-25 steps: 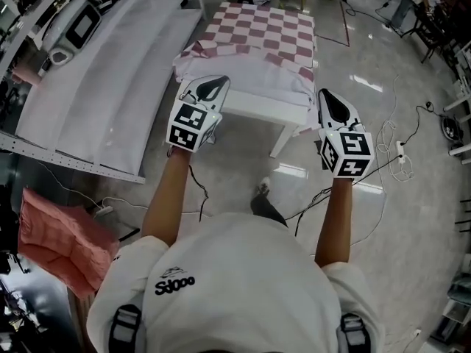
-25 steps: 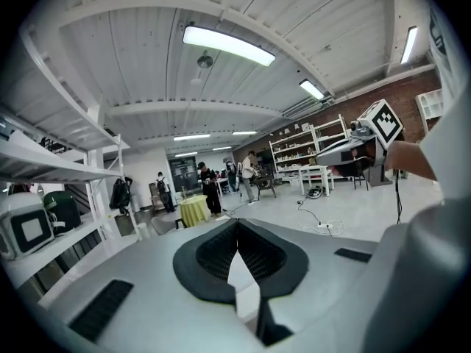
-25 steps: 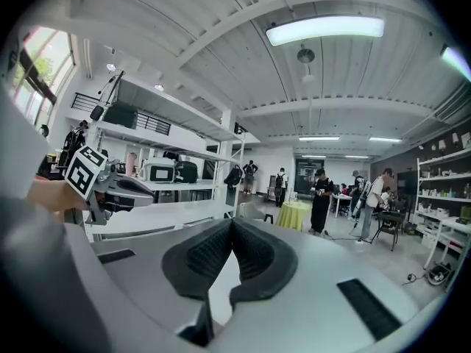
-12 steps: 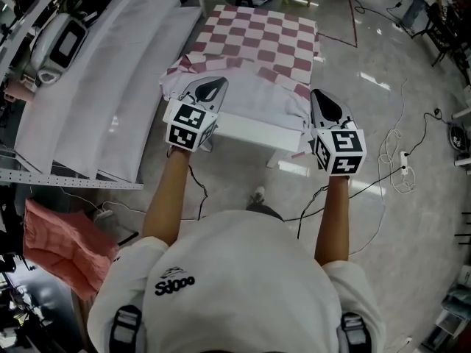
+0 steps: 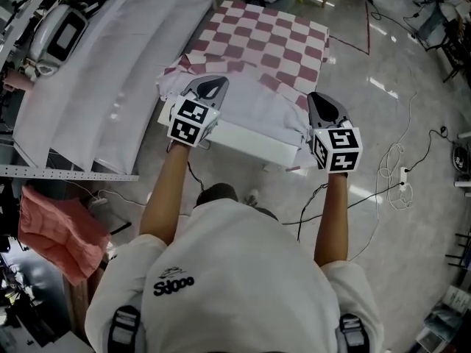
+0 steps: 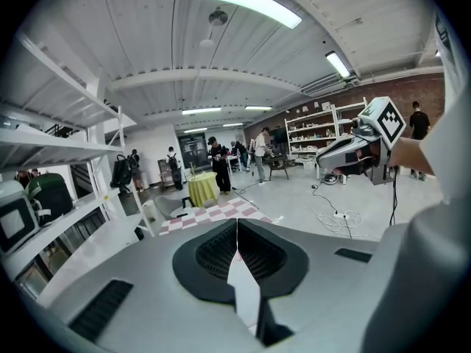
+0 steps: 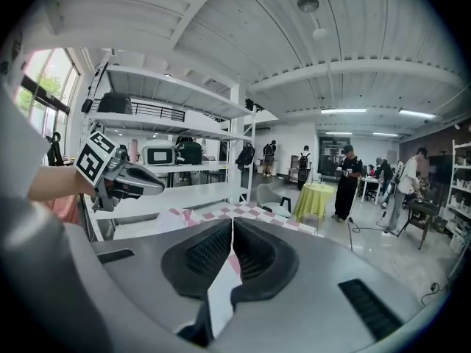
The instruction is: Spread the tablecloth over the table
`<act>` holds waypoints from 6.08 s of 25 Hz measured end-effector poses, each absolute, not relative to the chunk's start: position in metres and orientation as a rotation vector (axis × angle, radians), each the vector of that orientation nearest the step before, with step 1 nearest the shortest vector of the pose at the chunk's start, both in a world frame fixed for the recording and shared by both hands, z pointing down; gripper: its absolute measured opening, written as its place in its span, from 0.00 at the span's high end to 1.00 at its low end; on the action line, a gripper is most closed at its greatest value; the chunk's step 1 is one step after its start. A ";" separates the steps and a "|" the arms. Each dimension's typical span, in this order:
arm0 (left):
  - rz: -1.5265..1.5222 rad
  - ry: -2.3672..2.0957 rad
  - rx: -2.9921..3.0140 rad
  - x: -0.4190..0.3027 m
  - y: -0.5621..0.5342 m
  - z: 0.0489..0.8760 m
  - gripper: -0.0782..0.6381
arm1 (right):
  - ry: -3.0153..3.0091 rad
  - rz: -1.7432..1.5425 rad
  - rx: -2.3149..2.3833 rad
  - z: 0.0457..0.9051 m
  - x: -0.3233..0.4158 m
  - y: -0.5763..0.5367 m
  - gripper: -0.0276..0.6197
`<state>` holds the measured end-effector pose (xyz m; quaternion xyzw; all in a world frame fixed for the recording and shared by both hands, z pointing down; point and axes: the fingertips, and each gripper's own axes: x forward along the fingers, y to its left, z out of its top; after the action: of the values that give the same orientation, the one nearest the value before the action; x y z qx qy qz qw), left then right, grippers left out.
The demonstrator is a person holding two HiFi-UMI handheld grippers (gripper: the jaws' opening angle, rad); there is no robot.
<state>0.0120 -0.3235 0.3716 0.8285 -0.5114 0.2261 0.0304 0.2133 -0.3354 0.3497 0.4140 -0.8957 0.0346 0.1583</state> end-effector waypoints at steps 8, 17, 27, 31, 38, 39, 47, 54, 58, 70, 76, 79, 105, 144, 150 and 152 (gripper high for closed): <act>0.780 -1.478 2.520 0.003 -0.359 0.413 0.84 | -2.488 0.174 1.103 0.401 0.204 -0.370 0.85; 0.952 -1.305 2.444 -0.031 -0.422 0.500 0.70 | -2.372 0.342 1.000 0.489 0.170 -0.416 0.78; 1.145 -1.102 2.351 -0.063 -0.497 0.606 0.69 | -2.148 0.415 0.914 0.590 0.148 -0.470 0.75; 1.197 -1.038 2.293 -0.075 -0.516 0.644 0.69 | -2.062 0.418 0.866 0.628 0.149 -0.483 0.73; 1.230 -0.931 2.252 -0.080 -0.537 0.690 0.63 | -1.944 0.437 0.771 0.680 0.157 -0.490 0.66; 1.240 -0.925 2.250 -0.082 -0.539 0.694 0.63 | -1.932 0.431 0.760 0.685 0.157 -0.491 0.65; 1.201 -0.844 2.279 -0.082 -0.548 0.703 0.63 | -1.947 0.463 0.663 0.698 0.159 -0.492 0.64; 1.222 -0.823 2.274 -0.089 -0.551 0.703 0.83 | -1.951 0.513 0.630 0.700 0.158 -0.495 0.75; 1.180 -0.820 2.278 -0.092 -0.552 0.698 0.85 | -1.954 0.482 0.639 0.697 0.154 -0.495 0.89; 1.028 -0.868 2.338 -0.092 -0.545 0.654 0.85 | -2.062 0.404 0.744 0.638 0.150 -0.481 0.91; 1.006 -0.935 2.368 -0.096 -0.526 0.619 0.85 | -2.077 0.321 0.746 0.613 0.149 -0.469 0.91; 0.988 -0.967 2.388 -0.099 -0.518 0.601 0.85 | -2.085 0.288 0.736 0.600 0.148 -0.464 0.90; 0.855 -1.047 2.503 -0.095 -0.351 0.501 0.85 | -2.228 0.111 0.719 0.502 0.152 -0.312 0.90; 0.862 -1.098 2.246 -0.087 -0.071 0.598 0.85 | -2.147 0.149 0.826 0.581 0.161 -0.089 0.91; 0.837 -1.072 2.217 -0.094 -0.044 0.612 0.85 | -2.097 0.201 0.954 0.592 0.163 -0.074 0.91; 0.840 -1.046 2.209 -0.096 -0.036 0.621 0.85 | -2.074 0.207 0.977 0.597 0.161 -0.067 0.91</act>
<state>-0.0964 -0.0360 0.6210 0.8217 -0.3893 0.3125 0.2751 0.1608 -0.0667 0.5969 0.3876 -0.8227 0.0823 0.4076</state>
